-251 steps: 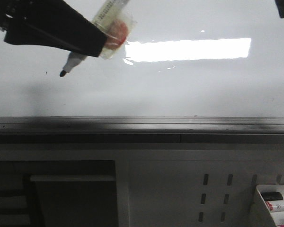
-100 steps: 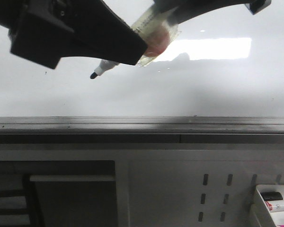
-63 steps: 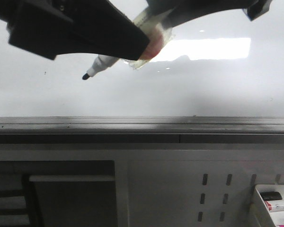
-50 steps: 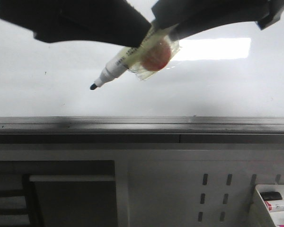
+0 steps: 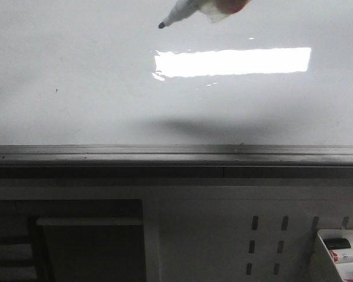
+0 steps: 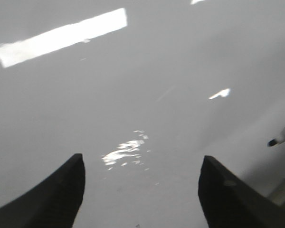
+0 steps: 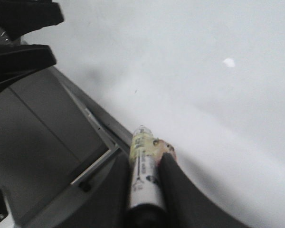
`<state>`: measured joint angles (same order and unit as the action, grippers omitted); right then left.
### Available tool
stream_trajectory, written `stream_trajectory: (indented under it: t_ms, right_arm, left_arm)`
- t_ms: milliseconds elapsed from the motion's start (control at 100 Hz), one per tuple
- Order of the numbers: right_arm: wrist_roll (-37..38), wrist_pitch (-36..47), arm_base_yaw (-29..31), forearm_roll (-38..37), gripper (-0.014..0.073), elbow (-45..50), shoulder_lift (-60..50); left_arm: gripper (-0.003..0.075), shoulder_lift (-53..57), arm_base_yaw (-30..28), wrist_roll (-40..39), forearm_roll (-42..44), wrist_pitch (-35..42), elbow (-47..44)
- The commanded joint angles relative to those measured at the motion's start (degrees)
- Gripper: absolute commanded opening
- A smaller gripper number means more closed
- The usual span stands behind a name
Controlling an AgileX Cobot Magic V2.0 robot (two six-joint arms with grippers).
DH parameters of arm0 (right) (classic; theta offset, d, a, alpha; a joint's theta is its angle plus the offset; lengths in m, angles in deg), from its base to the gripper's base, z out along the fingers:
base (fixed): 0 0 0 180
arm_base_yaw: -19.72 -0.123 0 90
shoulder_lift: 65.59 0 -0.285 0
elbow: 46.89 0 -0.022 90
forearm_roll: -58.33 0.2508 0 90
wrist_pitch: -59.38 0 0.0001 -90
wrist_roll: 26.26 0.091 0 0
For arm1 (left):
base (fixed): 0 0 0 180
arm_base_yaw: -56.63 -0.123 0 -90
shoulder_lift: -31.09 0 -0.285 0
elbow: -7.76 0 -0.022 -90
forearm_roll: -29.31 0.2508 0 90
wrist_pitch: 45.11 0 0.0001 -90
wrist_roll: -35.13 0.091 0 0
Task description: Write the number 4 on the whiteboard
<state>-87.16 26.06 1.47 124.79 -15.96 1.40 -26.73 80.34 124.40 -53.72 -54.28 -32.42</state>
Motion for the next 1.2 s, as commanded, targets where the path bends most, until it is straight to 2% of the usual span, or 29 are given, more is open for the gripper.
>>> stream_trajectory:
  t_ms: [0, 90, 260, 440, 680, 1000, 1190]
  right_arm:
    - [-2.36, 5.55, 0.05, 3.12, -0.0049, -1.40, -0.94]
    - [-4.20, 7.89, 0.05, 3.87, -0.0049, -1.88, 0.05]
    - [-4.91, 6.03, -0.06, 4.20, -0.0049, -5.92, 5.11]
    - [-6.58, 8.65, -2.41, 4.20, -0.0049, -9.83, 10.25]
    - [-7.81, 17.57, -6.22, 3.67, -0.0049, -10.39, 14.49]
    - [-7.81, 14.74, -10.52, 1.49, -0.0048, -10.28, 19.07]
    - [-6.12, 18.70, -11.14, 0.34, -0.0044, -9.02, 17.56]
  left_arm:
    - [0.0470, 3.35, -4.92, -0.37, -3.85, 0.33, -0.63]
    - [0.0470, 5.73, -9.18, -0.37, -5.21, 0.33, -2.47]
    - [0.0470, 6.68, -13.32, -0.37, -7.05, -0.72, -3.57]
    - [0.0470, 6.45, -13.53, -0.37, -7.13, -1.25, -3.57]
    - [0.0470, 6.45, -13.53, -0.37, -7.13, -1.25, -3.57]
    - [0.0470, 6.45, -13.53, -0.37, -7.13, -1.25, -3.57]
    - [0.0470, 6.45, -13.53, -0.37, -7.13, -1.25, -3.57]
